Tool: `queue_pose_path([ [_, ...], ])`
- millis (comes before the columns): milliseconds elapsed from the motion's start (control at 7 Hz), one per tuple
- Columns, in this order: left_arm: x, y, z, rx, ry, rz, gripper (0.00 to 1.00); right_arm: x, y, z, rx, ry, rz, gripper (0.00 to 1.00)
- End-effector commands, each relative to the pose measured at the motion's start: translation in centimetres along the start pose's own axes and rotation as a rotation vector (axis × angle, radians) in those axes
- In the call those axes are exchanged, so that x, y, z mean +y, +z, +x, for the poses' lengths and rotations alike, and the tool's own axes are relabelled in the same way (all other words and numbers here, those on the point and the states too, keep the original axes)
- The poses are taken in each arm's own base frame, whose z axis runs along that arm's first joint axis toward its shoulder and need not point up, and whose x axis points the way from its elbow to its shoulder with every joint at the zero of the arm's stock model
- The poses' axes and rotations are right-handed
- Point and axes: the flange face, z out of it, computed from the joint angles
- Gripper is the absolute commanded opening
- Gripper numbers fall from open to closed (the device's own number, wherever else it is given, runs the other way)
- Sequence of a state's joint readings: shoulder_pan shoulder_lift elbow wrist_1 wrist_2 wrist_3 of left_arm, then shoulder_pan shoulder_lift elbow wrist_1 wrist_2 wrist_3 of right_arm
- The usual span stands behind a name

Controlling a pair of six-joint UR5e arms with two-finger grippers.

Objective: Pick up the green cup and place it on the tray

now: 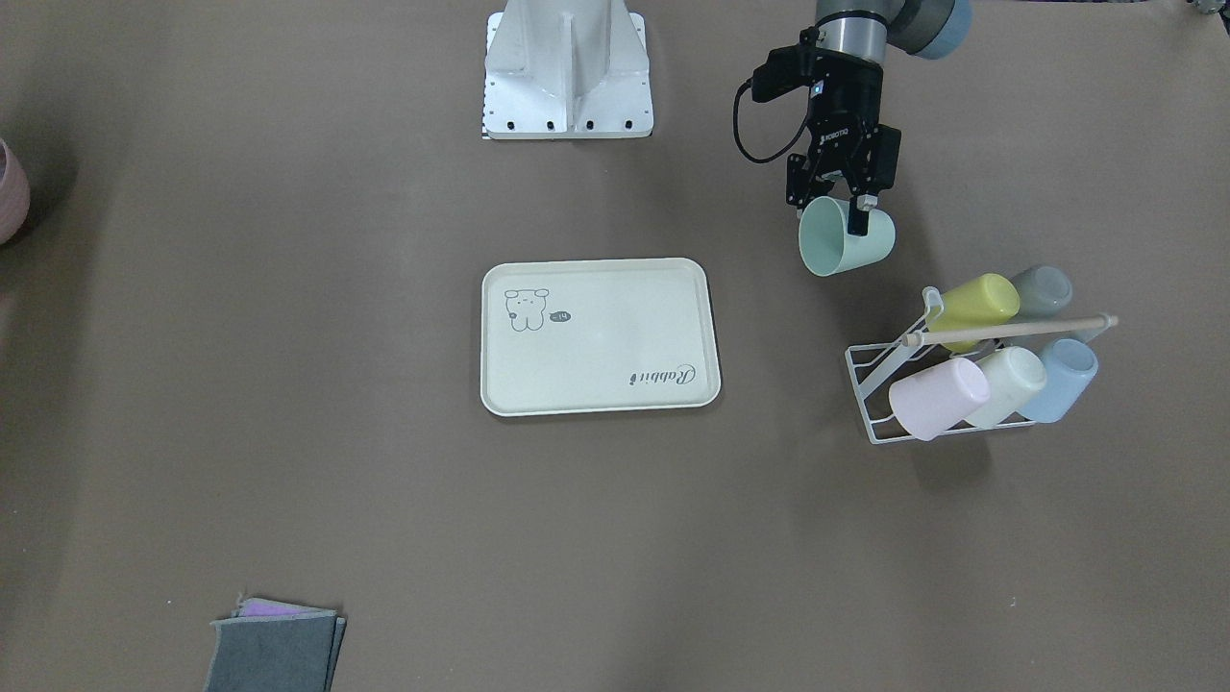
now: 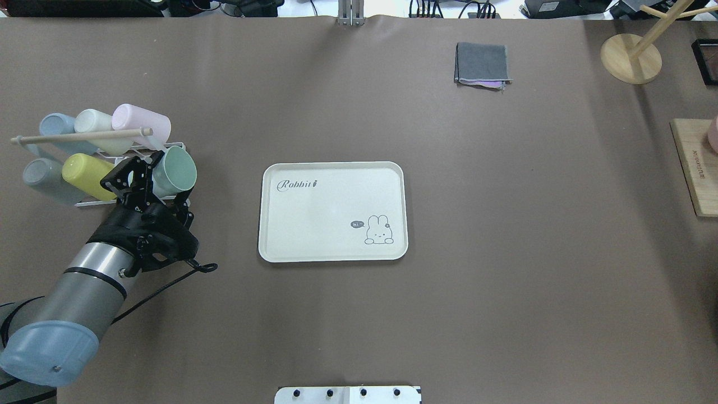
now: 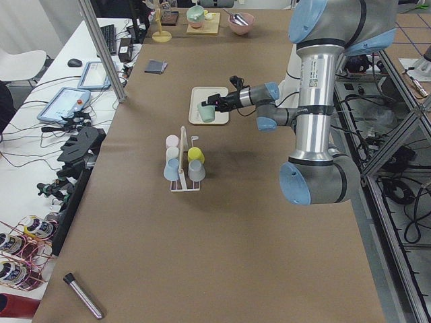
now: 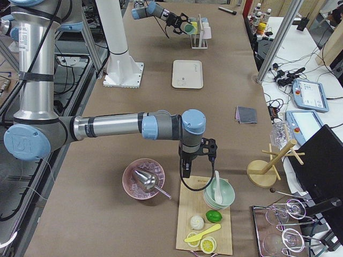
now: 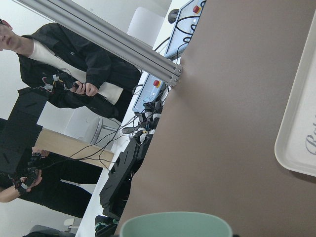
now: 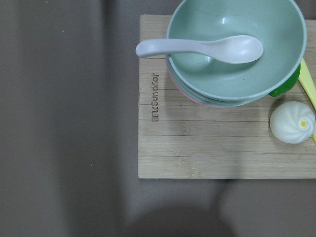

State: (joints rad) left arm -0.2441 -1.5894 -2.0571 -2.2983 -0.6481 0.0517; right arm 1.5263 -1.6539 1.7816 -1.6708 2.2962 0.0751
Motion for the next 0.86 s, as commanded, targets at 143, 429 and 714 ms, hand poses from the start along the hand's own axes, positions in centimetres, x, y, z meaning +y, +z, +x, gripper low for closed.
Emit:
queue_pose_path([
  [143,0.3,0.1,-0.2,-0.005,-0.005,0.001,0.77,0.3,0.2,0.3,0.002,0.006,-0.005,0.99],
  [429,0.5,0.1,-0.4,-0.008,-0.024,0.001,0.76,0.4,0.5,0.6,0.004,0.01,-0.01,0.99],
  [714,1.8,-0.2,-0.5,-0.005,-0.179,0.005,0.73,0.5,0.6,0.9,0.016,0.014,-0.012,0.99],
])
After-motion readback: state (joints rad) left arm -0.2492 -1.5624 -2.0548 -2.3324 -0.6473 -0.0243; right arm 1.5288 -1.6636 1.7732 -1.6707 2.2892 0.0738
